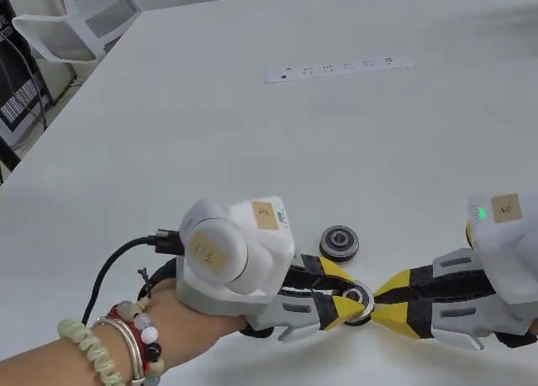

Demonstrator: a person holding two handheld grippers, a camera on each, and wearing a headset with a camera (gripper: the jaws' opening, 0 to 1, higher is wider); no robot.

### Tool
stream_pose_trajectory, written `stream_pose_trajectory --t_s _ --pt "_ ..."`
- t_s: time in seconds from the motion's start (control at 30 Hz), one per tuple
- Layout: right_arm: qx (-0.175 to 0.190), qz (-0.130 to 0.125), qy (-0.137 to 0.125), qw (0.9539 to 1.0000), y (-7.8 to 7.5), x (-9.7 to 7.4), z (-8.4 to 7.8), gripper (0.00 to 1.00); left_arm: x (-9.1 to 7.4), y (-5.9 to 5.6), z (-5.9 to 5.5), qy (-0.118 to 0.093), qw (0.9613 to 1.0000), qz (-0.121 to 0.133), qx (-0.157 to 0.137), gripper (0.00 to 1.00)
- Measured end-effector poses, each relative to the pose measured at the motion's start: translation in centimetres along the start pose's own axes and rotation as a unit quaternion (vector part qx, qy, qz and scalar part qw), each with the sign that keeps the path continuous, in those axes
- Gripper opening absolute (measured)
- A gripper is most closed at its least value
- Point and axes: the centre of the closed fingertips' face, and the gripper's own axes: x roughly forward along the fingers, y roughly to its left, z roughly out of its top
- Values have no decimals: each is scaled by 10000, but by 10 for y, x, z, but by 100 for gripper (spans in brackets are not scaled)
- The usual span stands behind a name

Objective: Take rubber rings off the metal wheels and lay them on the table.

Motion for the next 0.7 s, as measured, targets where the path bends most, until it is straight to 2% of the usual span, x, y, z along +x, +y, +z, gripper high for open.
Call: stream_pose_trajectory --t_s 0.13,0.17,0.2,0.47,0.5,0.53,0.6,0.7 --pt "-179 -60 24 9998 1 1 0 5 0 0 0 -5 10000 7 -4 15" --pt "-212 -169 60 9996 -2 0 -2 0 0 0 0 -8 10000 5 -7 15" --pt "-382 -141 166 9990 -2 1 -5 0 0 -1 1 -24 10000 -8 -11 15" --pt "-41 -167 -27 9998 -6 -1 -4 0 0 -2 2 -45 10000 -9 18 15" --pt "89 -176 -97 9998 -6 -1 -3 0 0 -2 2 -49 10000 -9 16 15" --pt "381 -178 -157 9990 -5 -1 -3 0 0 -2 2 -55 10000 -13 15 15" --pt "608 -167 -203 9978 -5 -1 -3 0 0 -2 2 -67 10000 -17 12 15" --pt "323 -160 -187 9992 -5 0 -3 0 -1 -2 2 -86 10000 -20 12 15"
